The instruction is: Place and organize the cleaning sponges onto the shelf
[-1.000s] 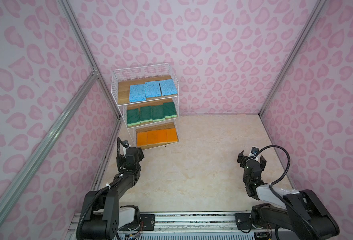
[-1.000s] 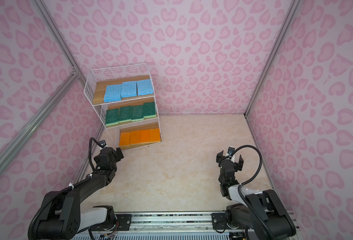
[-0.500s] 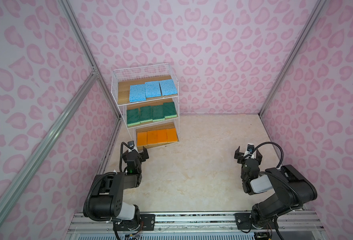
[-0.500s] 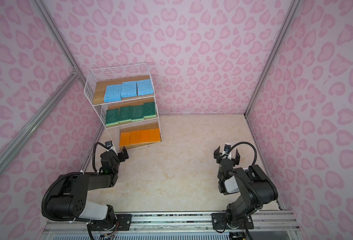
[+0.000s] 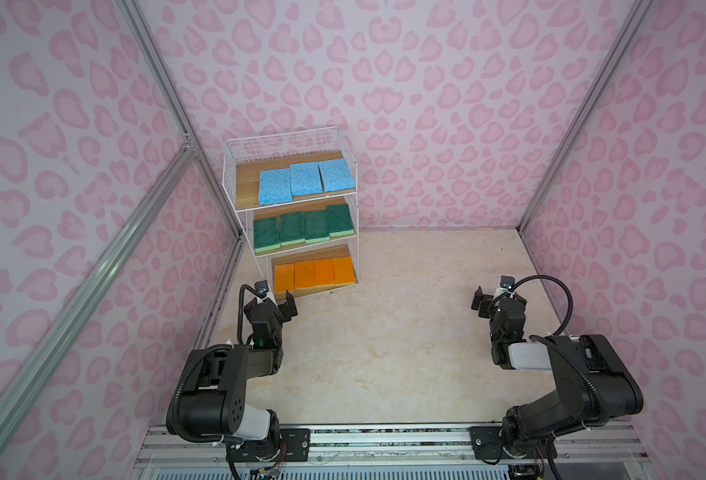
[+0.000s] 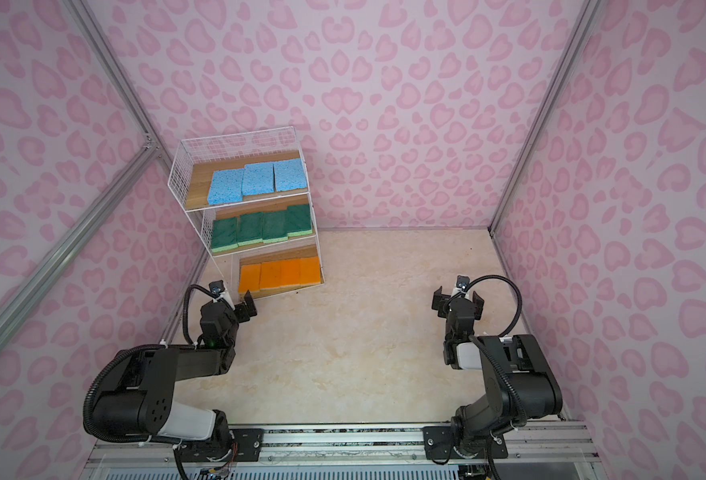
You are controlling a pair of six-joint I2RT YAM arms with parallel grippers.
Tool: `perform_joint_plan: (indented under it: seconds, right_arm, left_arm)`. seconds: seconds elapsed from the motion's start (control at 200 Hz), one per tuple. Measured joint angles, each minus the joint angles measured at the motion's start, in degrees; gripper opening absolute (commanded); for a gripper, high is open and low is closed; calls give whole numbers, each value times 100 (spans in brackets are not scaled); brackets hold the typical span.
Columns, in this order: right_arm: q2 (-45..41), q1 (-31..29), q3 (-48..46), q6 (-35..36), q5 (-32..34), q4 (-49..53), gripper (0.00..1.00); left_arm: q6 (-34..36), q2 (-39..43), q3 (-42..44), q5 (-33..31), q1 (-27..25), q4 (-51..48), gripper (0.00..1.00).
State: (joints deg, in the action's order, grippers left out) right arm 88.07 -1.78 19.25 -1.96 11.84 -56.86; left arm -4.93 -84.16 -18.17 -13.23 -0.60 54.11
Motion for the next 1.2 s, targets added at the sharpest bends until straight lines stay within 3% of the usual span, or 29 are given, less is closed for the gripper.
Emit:
perform_joint_plan:
  seconds: [1.2]
  right_arm:
    - [-7,-9,15,2,-90,249,99]
  left_arm:
    - [2,0,0,44,0,0,98]
